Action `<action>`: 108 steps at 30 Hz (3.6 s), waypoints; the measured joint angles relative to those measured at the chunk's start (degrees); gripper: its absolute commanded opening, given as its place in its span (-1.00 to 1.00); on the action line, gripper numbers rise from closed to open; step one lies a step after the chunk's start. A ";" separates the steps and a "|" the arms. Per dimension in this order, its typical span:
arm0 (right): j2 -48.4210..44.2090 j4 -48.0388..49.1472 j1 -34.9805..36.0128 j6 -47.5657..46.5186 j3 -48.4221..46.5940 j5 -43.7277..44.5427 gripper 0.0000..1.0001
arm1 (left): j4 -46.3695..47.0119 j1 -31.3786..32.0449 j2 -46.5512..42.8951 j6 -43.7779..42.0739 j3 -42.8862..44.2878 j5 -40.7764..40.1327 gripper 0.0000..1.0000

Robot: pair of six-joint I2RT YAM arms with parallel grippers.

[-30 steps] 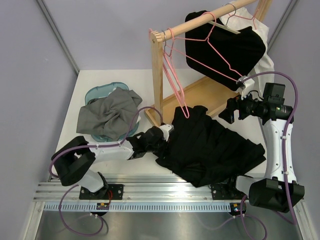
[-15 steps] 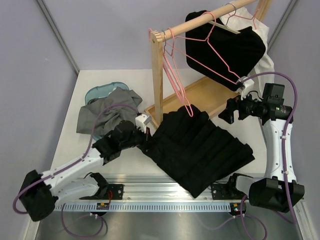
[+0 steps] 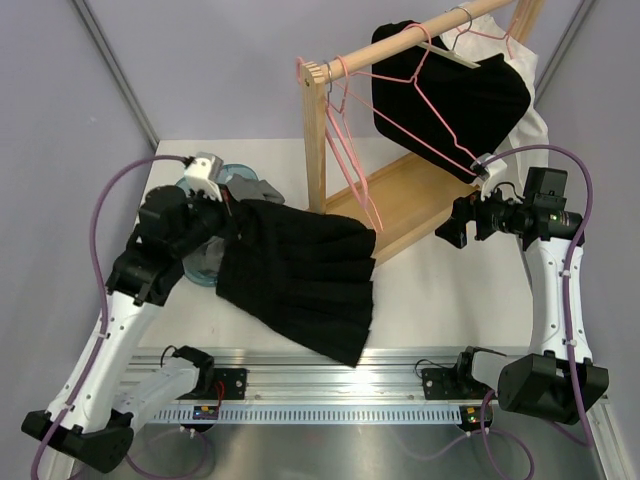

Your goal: Remove the skirt from the hanger

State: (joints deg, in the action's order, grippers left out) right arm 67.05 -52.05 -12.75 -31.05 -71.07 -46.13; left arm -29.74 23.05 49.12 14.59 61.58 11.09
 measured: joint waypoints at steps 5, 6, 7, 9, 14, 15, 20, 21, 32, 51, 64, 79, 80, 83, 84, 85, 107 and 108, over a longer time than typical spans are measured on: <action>0.00 0.31 0.00 0.00 0.55 0.00 0.99 | -3.15 -8.59 4.90 -0.59 11.28 0.11 -1.00; -0.02 0.37 0.00 0.00 0.83 0.02 0.99 | -3.67 -10.51 5.55 -0.42 12.98 0.20 -1.00; -0.02 0.39 0.00 0.00 1.11 0.00 0.99 | -3.74 -12.52 6.16 -0.07 14.53 0.46 -1.00; -0.02 0.44 0.00 0.04 1.68 0.00 0.99 | -3.85 -15.06 7.61 0.55 17.88 0.17 -1.00; -0.02 0.90 0.00 0.26 1.92 -0.04 0.99 | -0.79 -18.56 11.65 4.37 24.63 0.52 -1.00; 0.00 1.18 0.00 0.26 1.92 -0.02 0.99 | 0.15 -19.74 12.59 5.60 25.64 0.55 -1.00; -0.02 1.68 0.00 0.28 2.03 -0.09 0.99 | 2.95 -27.06 16.28 10.14 29.35 -0.68 -1.00; -0.02 1.73 0.00 0.31 2.10 -0.09 0.99 | 3.39 -28.11 16.74 10.82 29.92 -1.05 -1.00; 0.00 2.51 0.00 0.83 2.43 -0.98 0.99 | 7.06 -33.99 26.34 15.91 45.70 -6.14 -1.00; 0.37 3.02 0.00 1.46 2.71 -1.44 0.99 | 15.32 -36.09 30.45 19.52 37.13 -5.25 -1.00; 0.37 2.93 0.00 1.38 3.30 -1.46 0.99 | 18.95 -36.09 25.29 15.47 17.77 -3.50 -1.00; 0.37 2.93 0.00 1.33 4.00 -1.55 0.99 | 18.32 -32.54 -1.44 12.87 -6.49 0.07 -1.00; 0.37 2.93 0.00 1.33 4.00 -1.55 0.99 | 18.18 -32.54 -2.64 13.14 -9.14 0.07 -1.00; 0.37 2.91 0.00 1.31 4.00 -1.55 0.99 | 15.98 -32.50 -3.85 13.79 -15.61 -0.07 -1.00; 0.37 2.91 0.00 1.31 4.00 -1.55 0.99 | 15.10 -32.50 -3.45 13.81 -17.29 -0.42 -1.00; 0.37 2.91 0.00 1.31 4.00 -1.57 0.99 | 14.32 -32.50 -3.08 13.81 -18.38 -0.68 -1.00; 0.35 2.21 0.00 0.61 4.02 -1.57 0.99 | 14.88 -32.33 11.10 10.12 -26.34 0.11 0.65; 0.35 2.19 0.00 0.59 4.02 -1.57 0.99 | 13.92 -32.35 9.66 9.84 -25.77 -0.13 0.78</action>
State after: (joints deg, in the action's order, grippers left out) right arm 67.40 -49.87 -12.75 -30.46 -67.05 -47.70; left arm -15.81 -9.30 58.78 24.43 35.81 10.96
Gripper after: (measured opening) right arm 0.993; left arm 0.786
